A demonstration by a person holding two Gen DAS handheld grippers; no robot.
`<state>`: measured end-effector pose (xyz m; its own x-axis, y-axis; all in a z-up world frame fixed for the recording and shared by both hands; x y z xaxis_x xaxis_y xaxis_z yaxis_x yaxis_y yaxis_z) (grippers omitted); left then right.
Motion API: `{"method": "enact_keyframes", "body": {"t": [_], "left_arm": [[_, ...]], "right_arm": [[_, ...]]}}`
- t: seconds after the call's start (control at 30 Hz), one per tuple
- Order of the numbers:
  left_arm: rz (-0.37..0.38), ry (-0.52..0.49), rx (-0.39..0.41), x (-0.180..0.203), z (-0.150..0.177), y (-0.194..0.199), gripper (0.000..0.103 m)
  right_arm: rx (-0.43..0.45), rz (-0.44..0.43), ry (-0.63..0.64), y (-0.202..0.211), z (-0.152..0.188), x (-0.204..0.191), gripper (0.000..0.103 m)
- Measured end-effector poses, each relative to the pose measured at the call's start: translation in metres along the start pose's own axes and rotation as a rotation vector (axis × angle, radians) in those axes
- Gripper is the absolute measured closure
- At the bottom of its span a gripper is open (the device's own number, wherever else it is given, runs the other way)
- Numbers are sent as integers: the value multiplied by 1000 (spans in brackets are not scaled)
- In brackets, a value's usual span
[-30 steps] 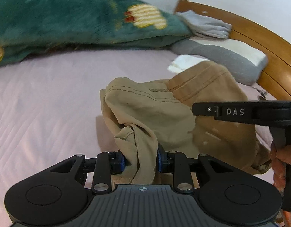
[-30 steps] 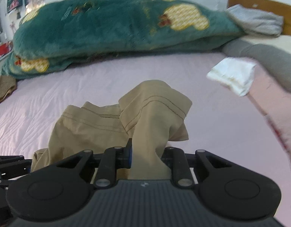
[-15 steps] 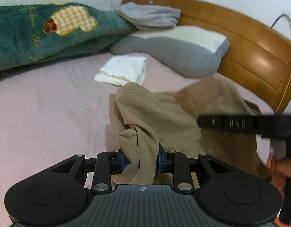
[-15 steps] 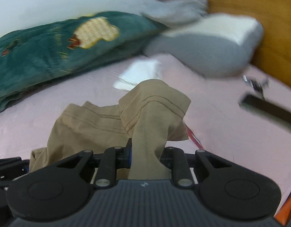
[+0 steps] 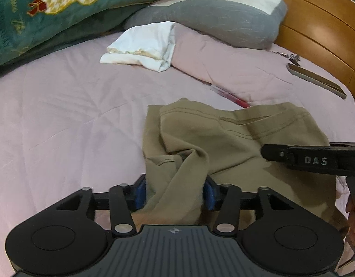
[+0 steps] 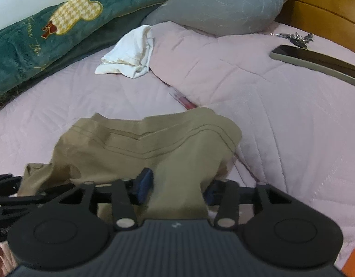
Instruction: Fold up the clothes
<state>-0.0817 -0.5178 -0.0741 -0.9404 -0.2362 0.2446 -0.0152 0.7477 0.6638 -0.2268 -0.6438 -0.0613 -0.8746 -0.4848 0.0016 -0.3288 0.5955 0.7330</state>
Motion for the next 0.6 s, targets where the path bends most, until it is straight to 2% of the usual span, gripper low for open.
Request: {"method": "enact_keyframes", "body": {"t": [0.17,0.23,0.3,0.33,0.4,0.43,0.5,0.6], "left_arm": [[-23,4,11,-3,-1,27,42],[-56,-4,38,1,1,46,31],[-80,-6,72,6,2,67,21],[-91,-9,87,9,3,78,15],[-113,-14,117,16,6,99,14],[-125,-16,130,20,8,109,9],[-156,-12,132,27,13,125,2],[-183,-15,139,38,27,146,1]], "right_arm": [[-28,64,-6,21,-3,3,40],[6,148,-7,45,1,-2,33],[45,203,-2,68,8,-6,20],[71,230,0,81,12,-9,19],[125,275,-4,107,22,-14,13],[140,282,-19,119,28,-15,11],[138,241,-73,136,42,-16,7],[128,197,-163,158,68,-18,7]]}}
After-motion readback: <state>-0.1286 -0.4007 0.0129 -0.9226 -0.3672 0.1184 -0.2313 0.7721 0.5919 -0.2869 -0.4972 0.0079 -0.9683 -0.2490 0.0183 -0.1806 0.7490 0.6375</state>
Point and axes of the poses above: each gripper's, at about its wrist camera, not at the fingertips, and y roughly against the way its jaws point, x to its right, z to its underside, the point moved 2 cm from there along -y, roughly the way its jaws point, and after that the axes turned 9 degrees about z, right-handed, at the moved point
